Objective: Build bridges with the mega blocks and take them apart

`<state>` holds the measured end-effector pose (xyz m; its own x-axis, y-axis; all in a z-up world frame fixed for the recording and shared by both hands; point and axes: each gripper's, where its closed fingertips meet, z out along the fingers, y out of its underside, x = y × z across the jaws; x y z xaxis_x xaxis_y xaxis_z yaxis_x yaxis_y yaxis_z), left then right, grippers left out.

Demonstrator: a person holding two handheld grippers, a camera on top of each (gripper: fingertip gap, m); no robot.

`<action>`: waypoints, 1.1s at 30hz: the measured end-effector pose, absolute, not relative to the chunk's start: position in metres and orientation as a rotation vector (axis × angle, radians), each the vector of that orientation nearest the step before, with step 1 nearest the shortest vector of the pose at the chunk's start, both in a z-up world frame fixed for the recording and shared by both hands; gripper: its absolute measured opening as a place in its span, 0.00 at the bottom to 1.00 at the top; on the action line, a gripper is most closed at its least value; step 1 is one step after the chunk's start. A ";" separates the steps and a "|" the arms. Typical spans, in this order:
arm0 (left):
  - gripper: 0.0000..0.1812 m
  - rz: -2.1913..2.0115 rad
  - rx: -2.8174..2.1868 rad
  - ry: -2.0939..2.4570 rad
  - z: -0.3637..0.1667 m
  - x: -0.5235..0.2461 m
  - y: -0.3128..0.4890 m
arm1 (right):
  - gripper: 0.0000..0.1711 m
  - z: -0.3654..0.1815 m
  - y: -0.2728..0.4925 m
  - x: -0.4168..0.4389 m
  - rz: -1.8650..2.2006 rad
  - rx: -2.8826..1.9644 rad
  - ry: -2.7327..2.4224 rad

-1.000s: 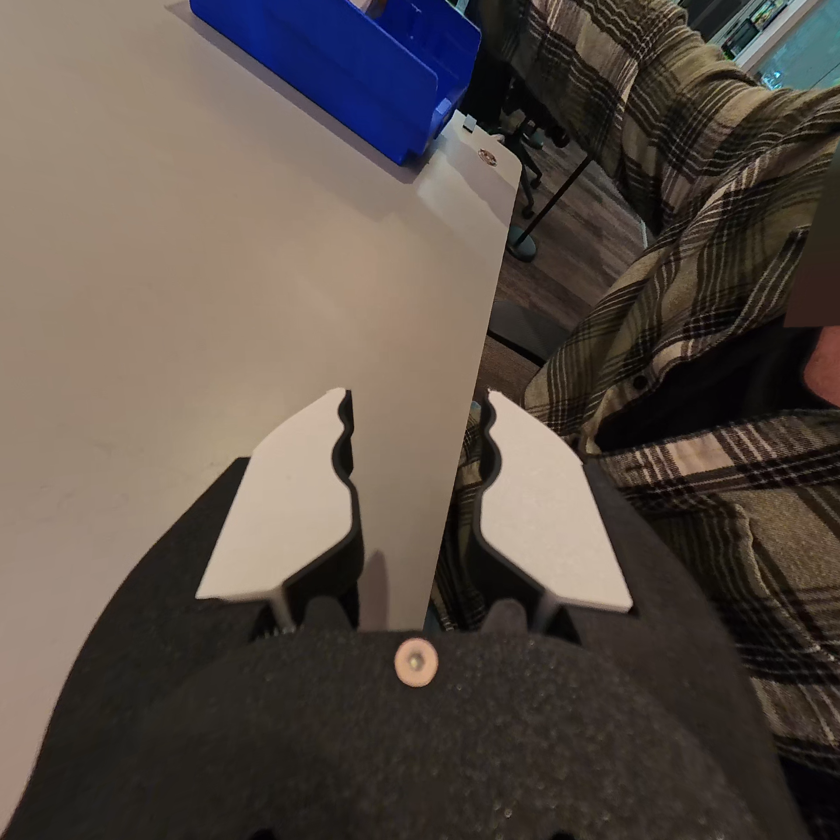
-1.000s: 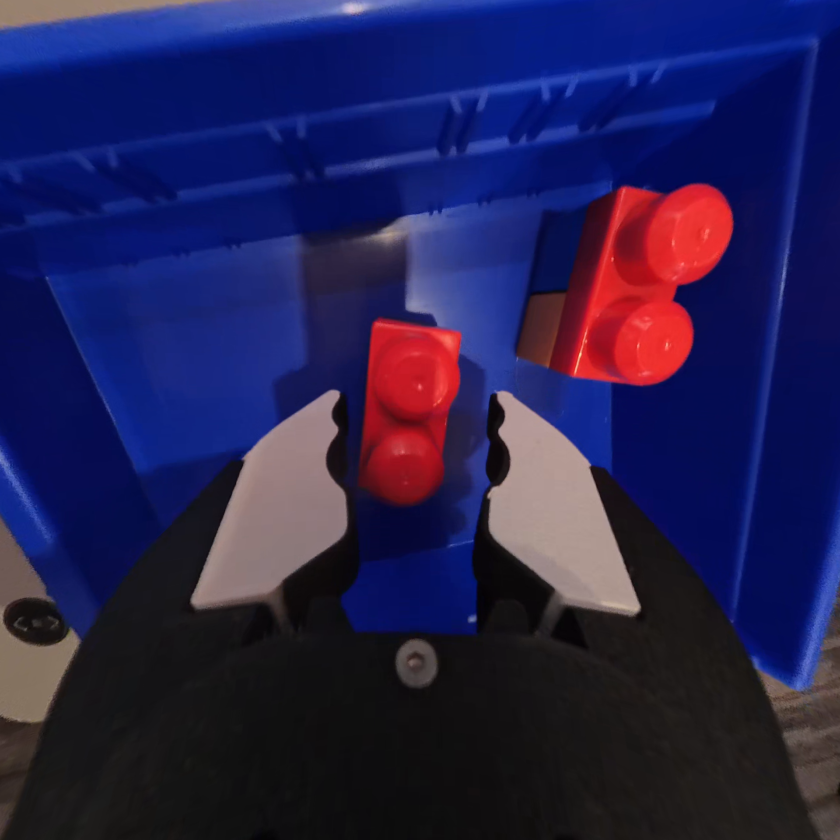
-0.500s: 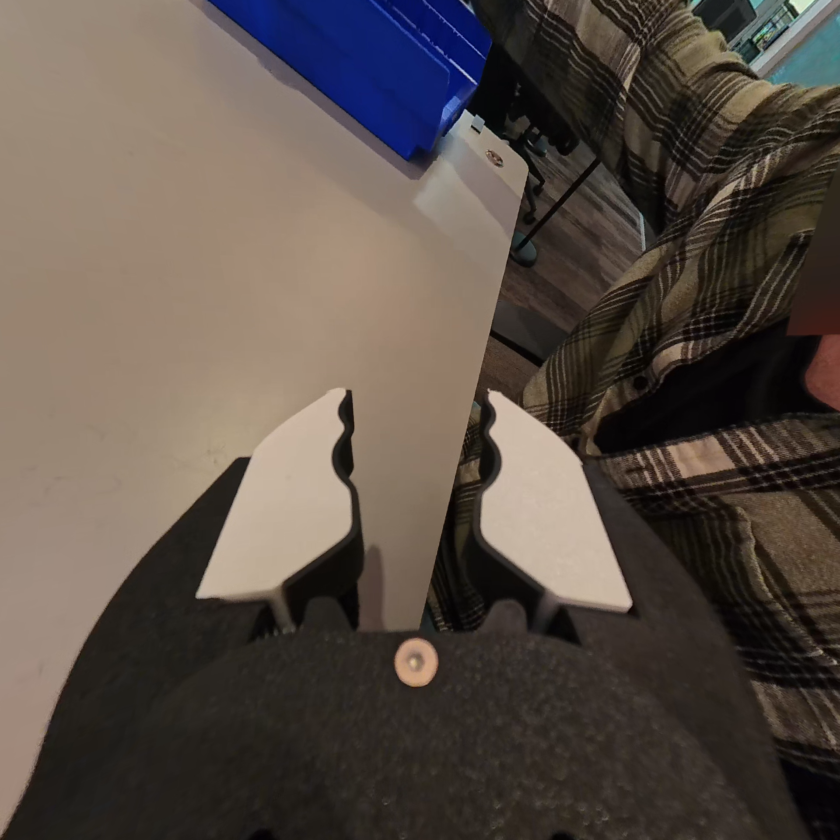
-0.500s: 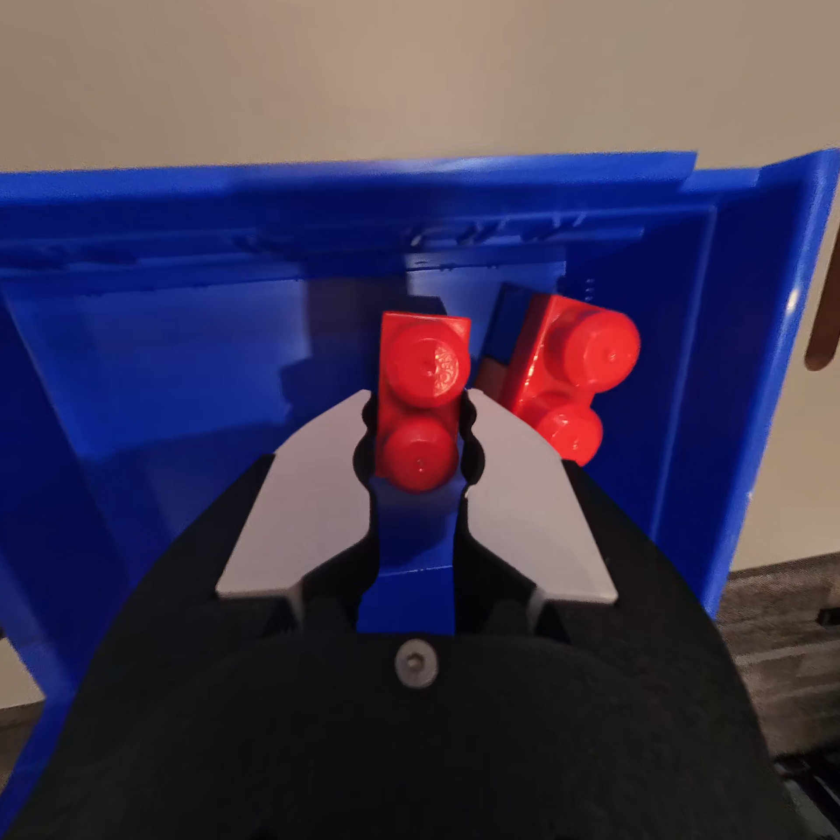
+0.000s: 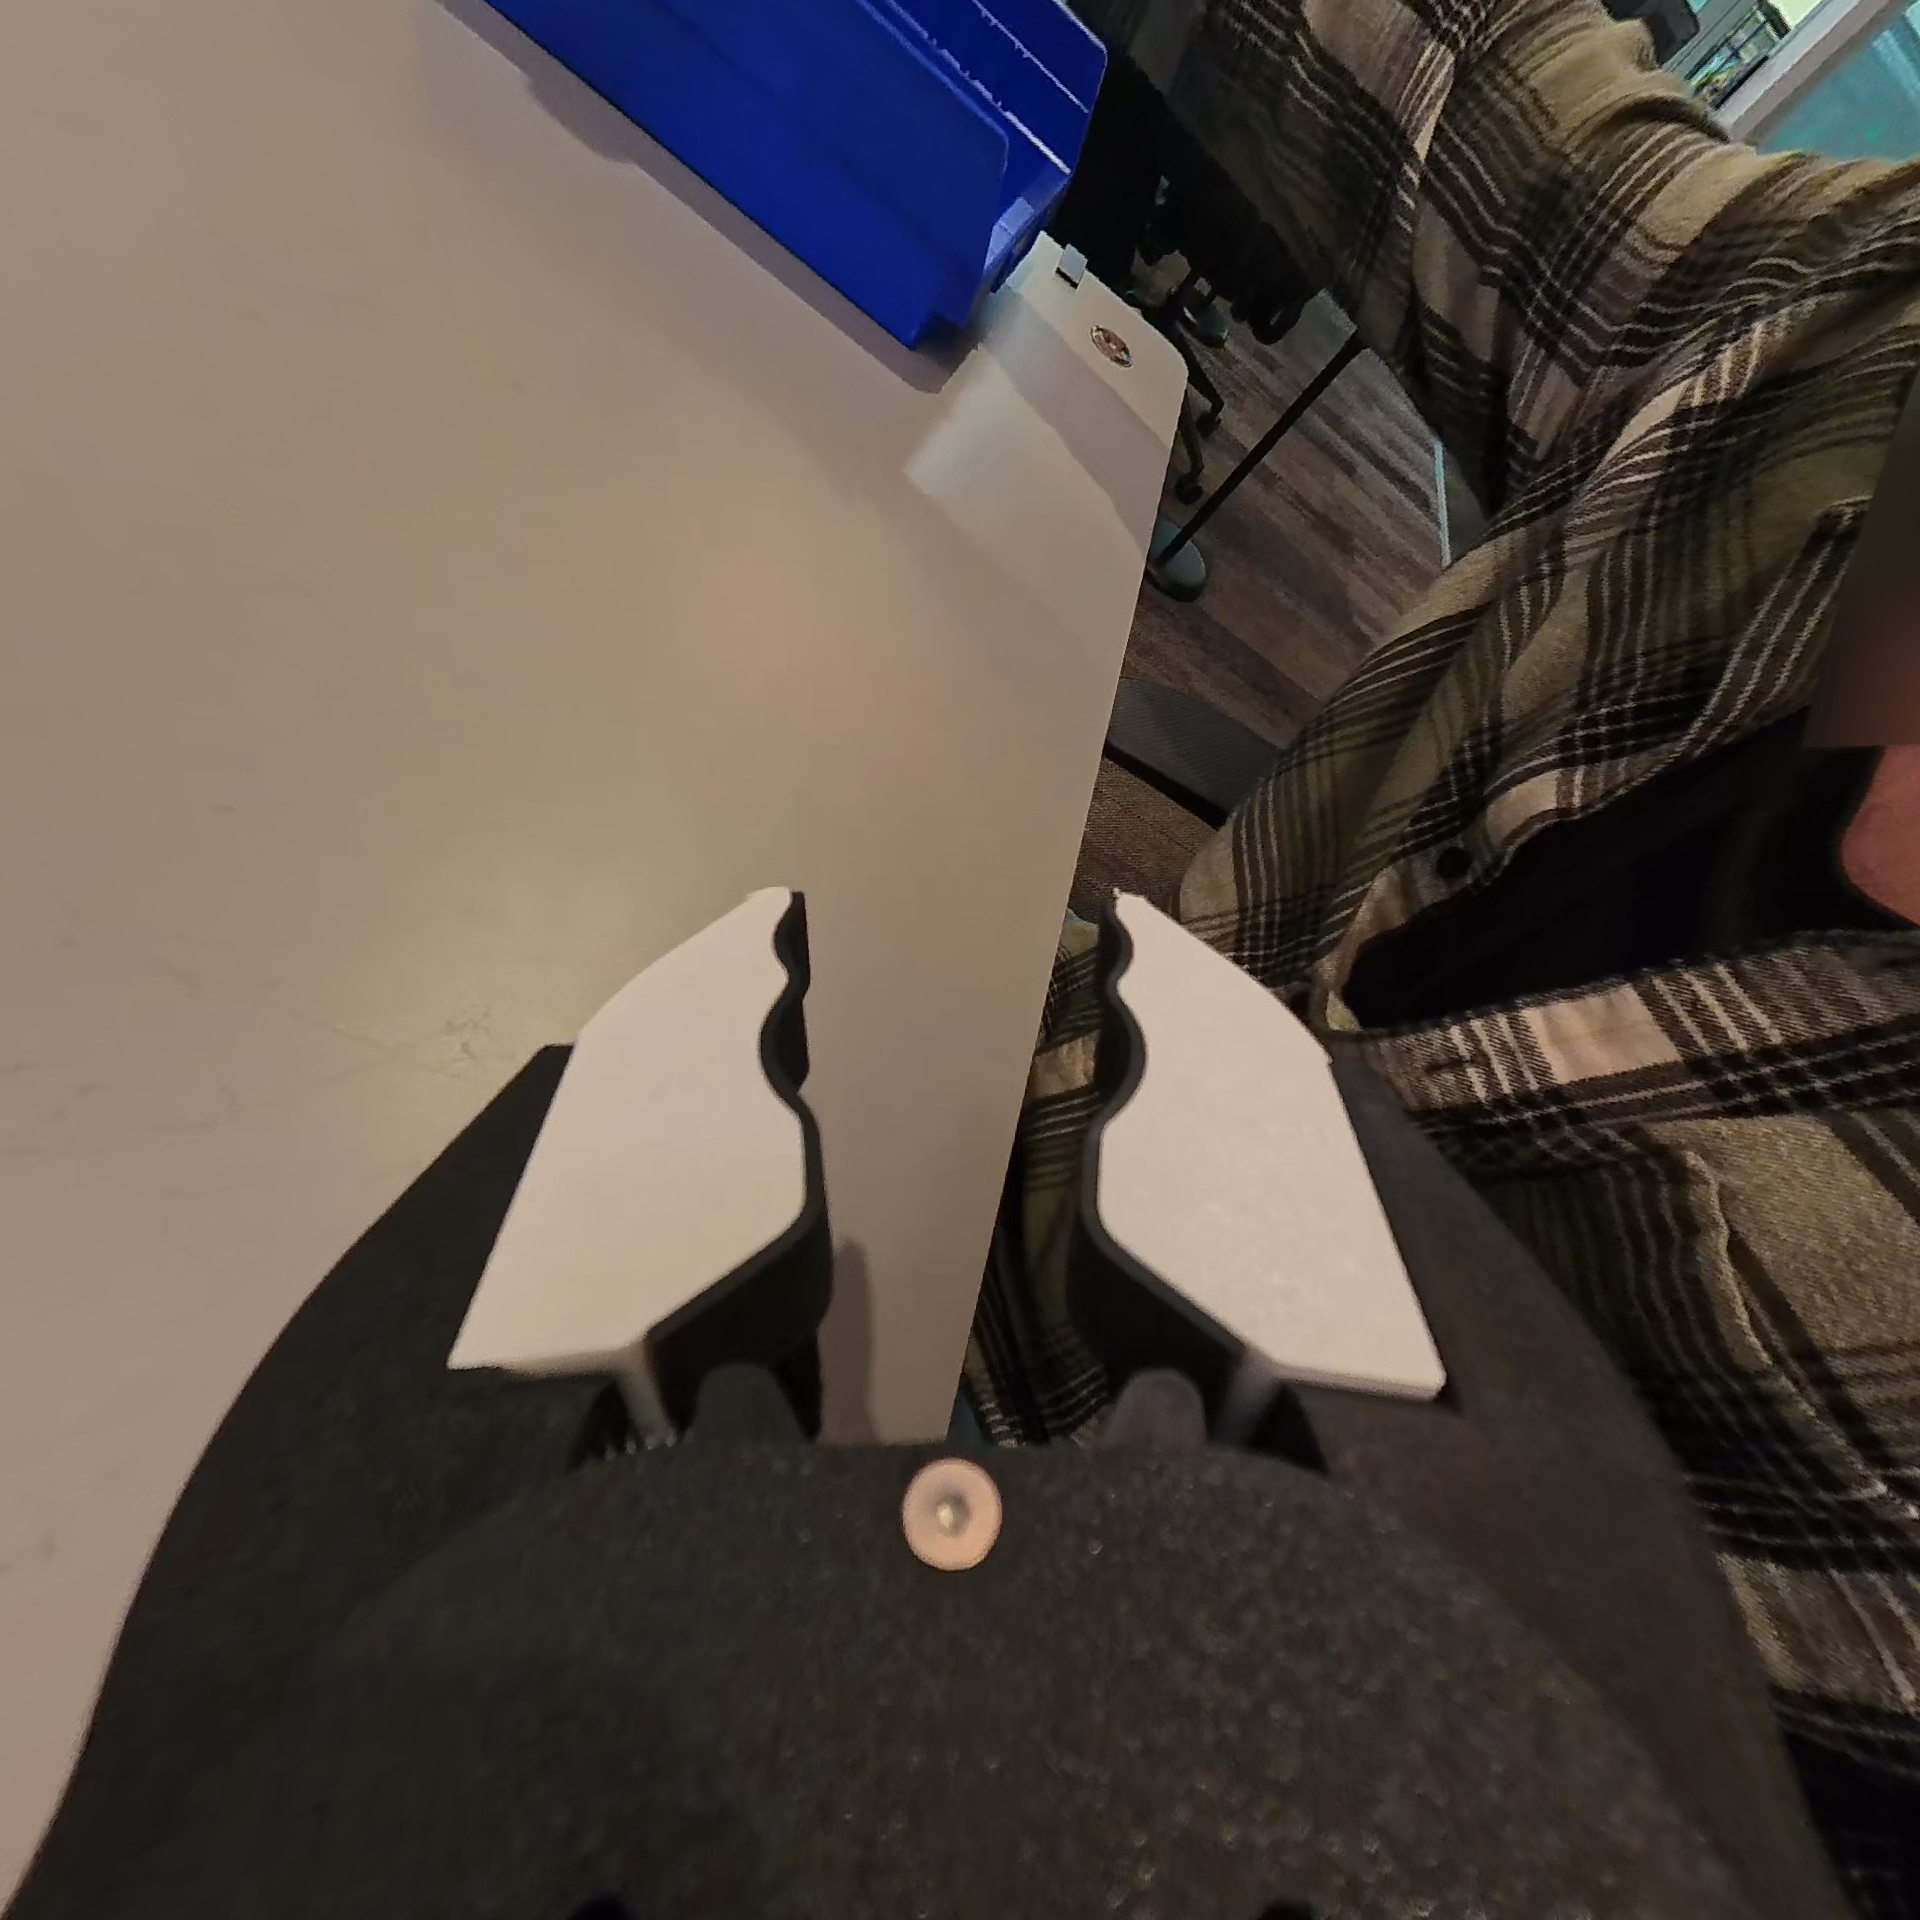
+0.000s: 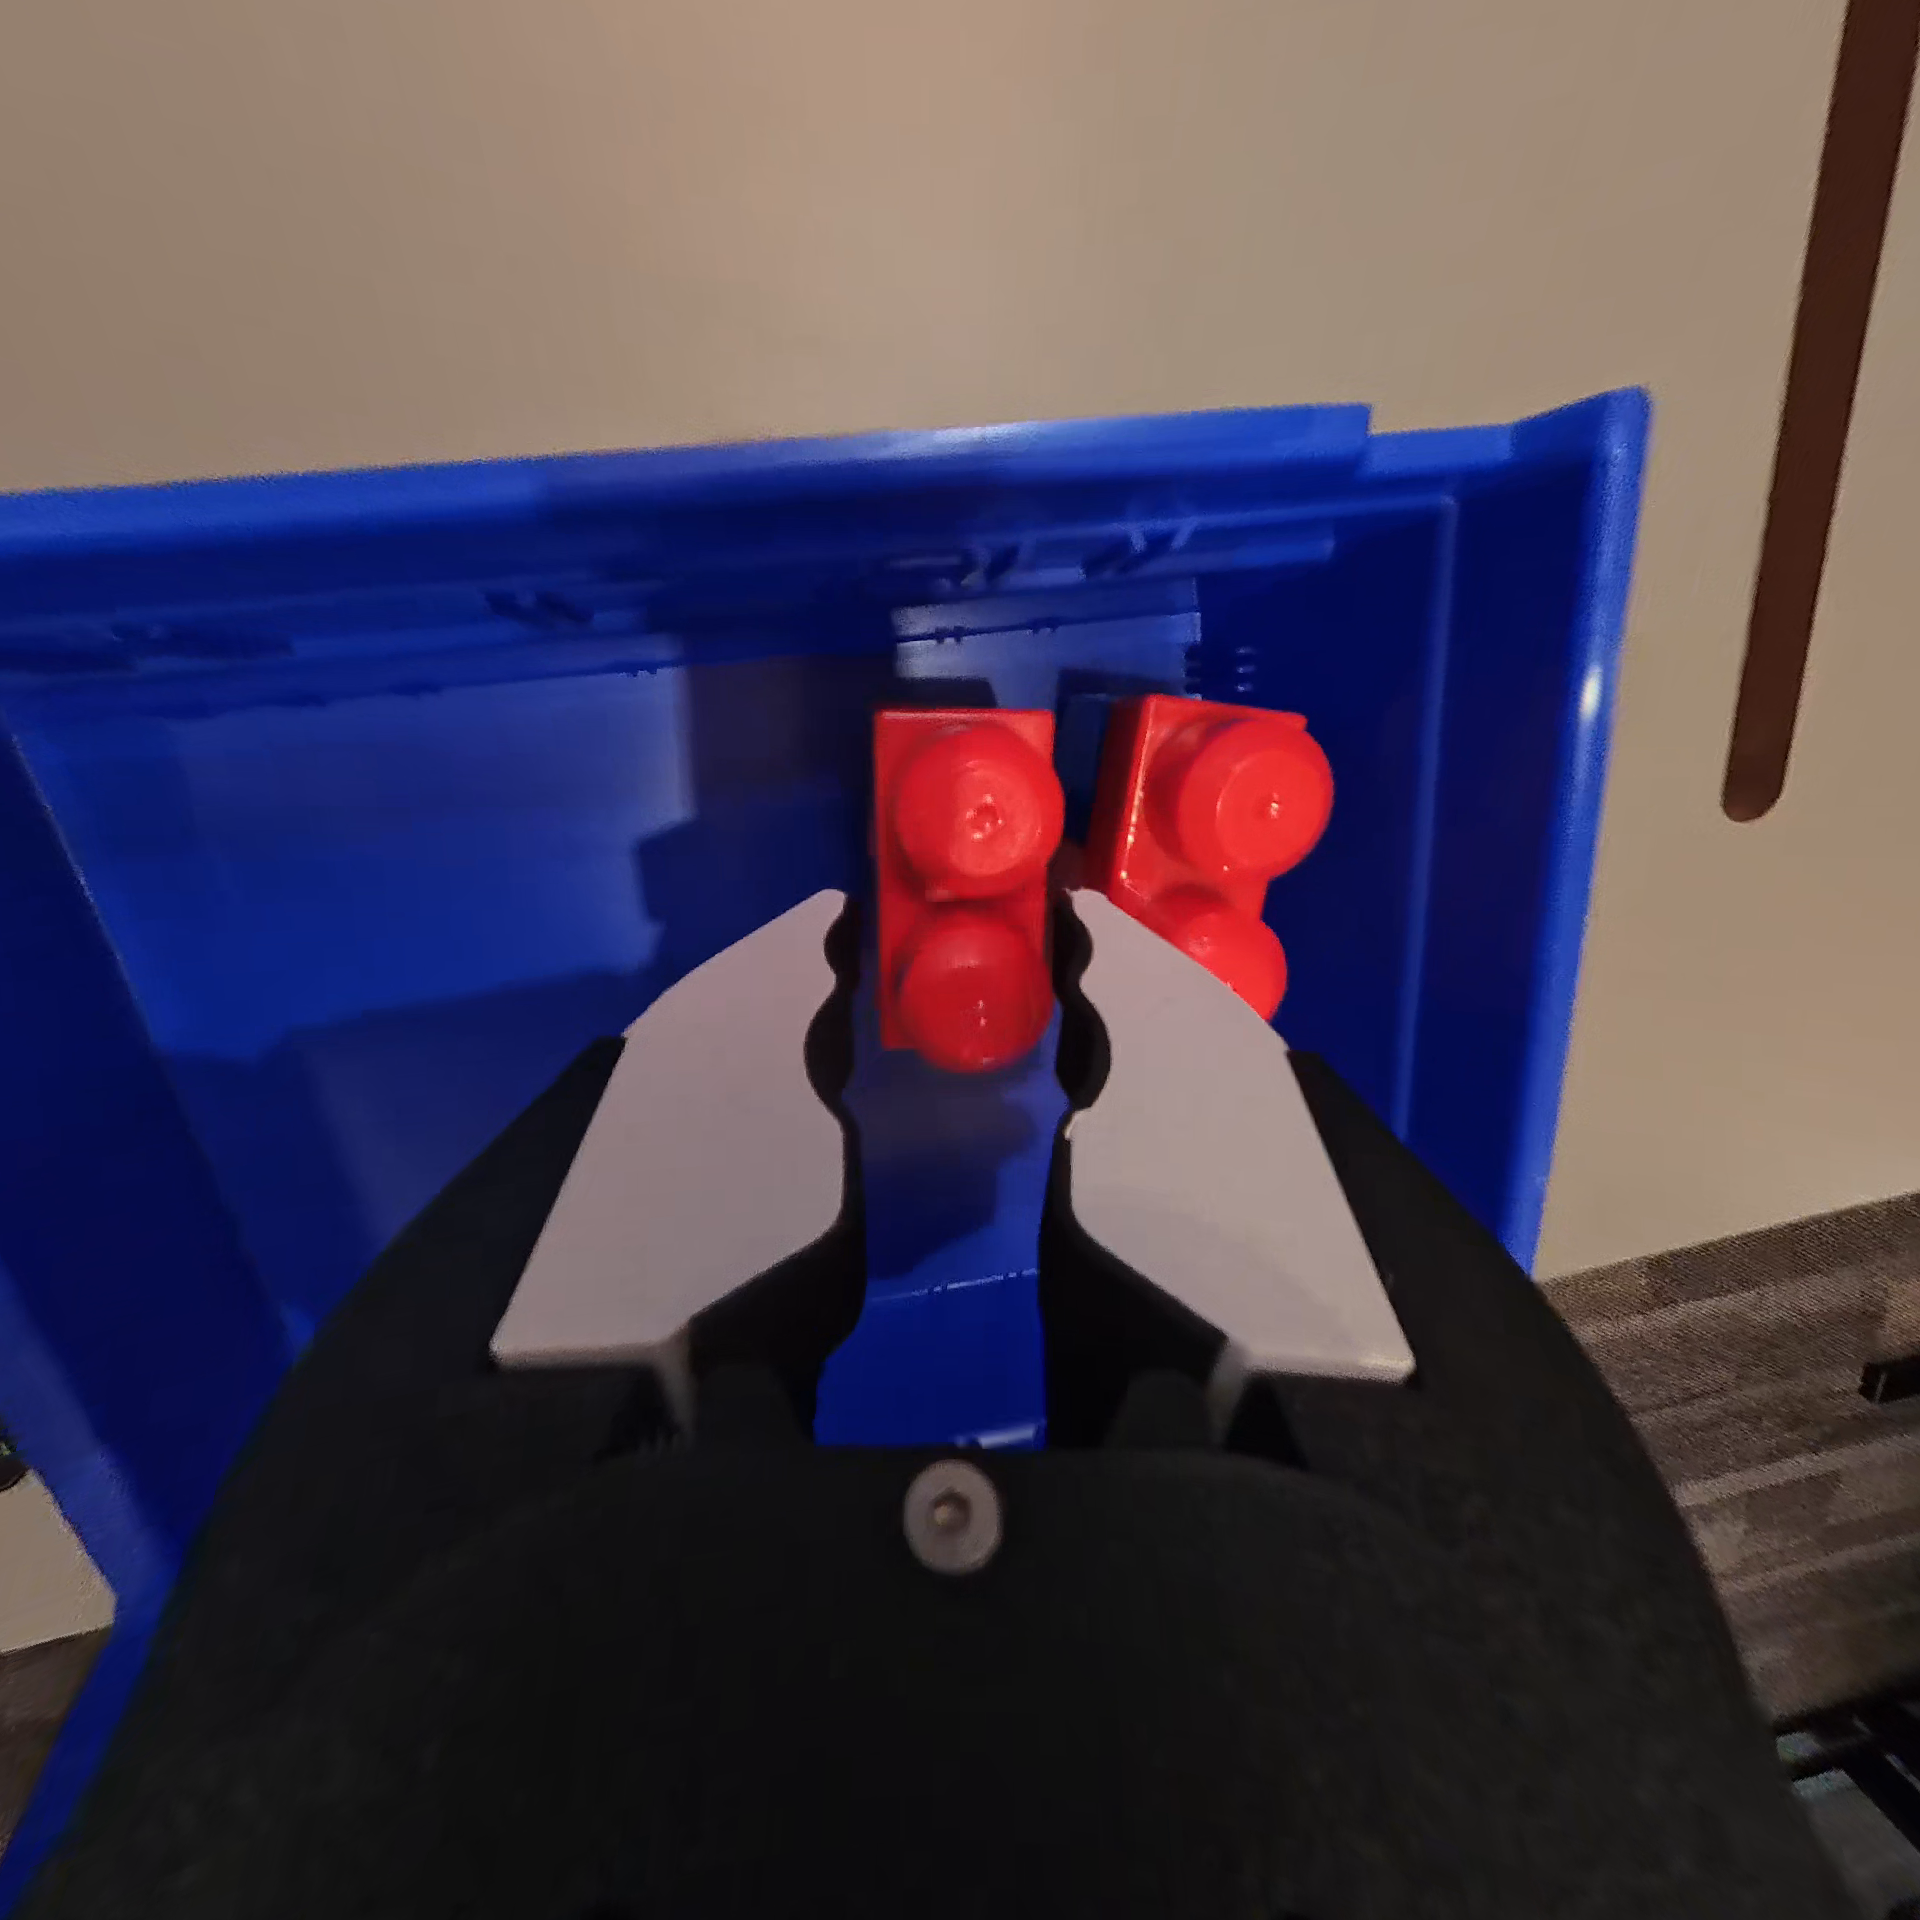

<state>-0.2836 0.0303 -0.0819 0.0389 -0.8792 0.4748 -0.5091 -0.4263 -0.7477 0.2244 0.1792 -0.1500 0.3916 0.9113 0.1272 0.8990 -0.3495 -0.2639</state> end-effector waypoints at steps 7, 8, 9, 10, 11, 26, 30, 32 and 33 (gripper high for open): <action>0.29 -1.358 -1.931 1.385 -0.083 -0.289 0.028 | 0.20 -0.115 0.174 0.228 0.004 -2.350 -1.465; 0.29 -1.358 -1.929 1.374 -0.083 -0.290 0.030 | 0.21 -0.106 0.175 0.228 -0.027 -2.341 -1.419; 0.29 -1.362 -1.930 1.357 -0.084 -0.292 0.032 | 0.22 -0.095 0.175 0.223 -0.037 -2.320 -1.359; 0.30 -1.367 -1.931 1.335 -0.084 -0.295 0.034 | 0.24 -0.082 0.176 0.218 -0.049 -2.288 -1.285; 0.30 -1.372 -1.930 1.311 -0.084 -0.298 0.037 | 0.26 -0.069 0.175 0.212 -0.062 -2.256 -1.211; 0.36 -0.888 -2.014 0.737 -0.039 -0.498 0.159 | 0.40 -0.006 0.049 0.043 0.195 -2.031 -0.695; 0.36 -0.692 -2.138 0.687 -0.040 -0.556 0.204 | 0.39 -0.020 0.029 -0.001 0.337 -1.987 -0.664; 0.35 -0.663 -2.182 0.644 -0.042 -0.575 0.226 | 0.39 -0.029 0.024 -0.016 0.360 -1.971 -0.642; 0.35 -0.672 -2.198 0.621 -0.043 -0.581 0.235 | 0.39 -0.033 0.022 -0.023 0.380 -1.965 -0.633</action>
